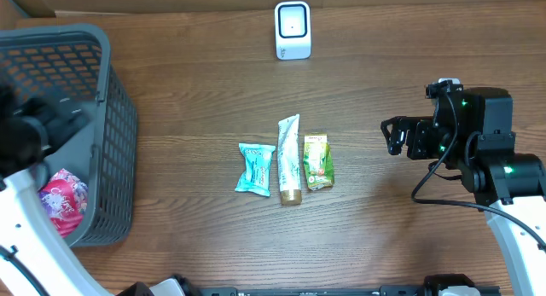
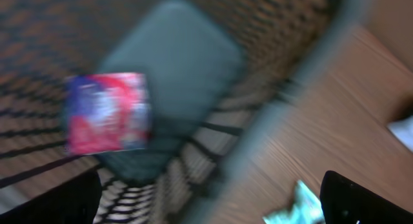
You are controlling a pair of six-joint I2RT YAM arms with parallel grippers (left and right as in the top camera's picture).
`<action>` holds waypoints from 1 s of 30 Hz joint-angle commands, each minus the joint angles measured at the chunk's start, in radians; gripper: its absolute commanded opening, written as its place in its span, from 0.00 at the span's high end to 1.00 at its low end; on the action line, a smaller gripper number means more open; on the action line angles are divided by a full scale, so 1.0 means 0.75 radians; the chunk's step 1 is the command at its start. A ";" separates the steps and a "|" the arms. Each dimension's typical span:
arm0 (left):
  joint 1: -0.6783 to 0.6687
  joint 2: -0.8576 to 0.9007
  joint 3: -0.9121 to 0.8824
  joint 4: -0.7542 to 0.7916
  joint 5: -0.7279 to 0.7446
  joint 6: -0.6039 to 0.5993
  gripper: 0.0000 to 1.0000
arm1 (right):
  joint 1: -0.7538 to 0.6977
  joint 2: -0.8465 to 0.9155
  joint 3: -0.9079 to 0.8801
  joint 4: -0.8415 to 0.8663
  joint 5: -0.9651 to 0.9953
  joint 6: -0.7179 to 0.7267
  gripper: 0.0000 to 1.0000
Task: Scan the item barcode
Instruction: 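Reach the left gripper into the basket and grasp the pink-purple pad pack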
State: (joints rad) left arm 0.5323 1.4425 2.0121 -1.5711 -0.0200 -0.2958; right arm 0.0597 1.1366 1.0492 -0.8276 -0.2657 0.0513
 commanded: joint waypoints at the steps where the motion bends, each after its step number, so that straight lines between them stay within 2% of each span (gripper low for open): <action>1: 0.156 -0.003 -0.065 0.023 -0.082 -0.006 0.01 | 0.006 -0.002 0.041 0.008 -0.007 -0.009 0.00; 5: 0.242 -0.001 -0.224 0.123 -0.090 -0.020 0.00 | 0.006 -0.002 0.041 0.008 -0.007 -0.009 0.00; 12: 0.242 0.012 -0.605 0.309 -0.158 -0.019 0.01 | 0.006 -0.002 0.041 0.008 -0.007 -0.009 0.00; 21: 0.241 0.012 -1.072 0.699 -0.186 0.044 0.00 | 0.006 -0.002 0.041 0.008 -0.007 -0.009 0.00; 30: 0.241 0.012 -1.265 0.981 -0.289 0.125 0.00 | 0.006 -0.002 0.041 0.008 -0.007 -0.009 0.00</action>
State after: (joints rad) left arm 0.7094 1.4570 1.0786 -0.8650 -0.1917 -0.2493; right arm 0.0597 1.1366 1.0492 -0.8272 -0.2653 0.0513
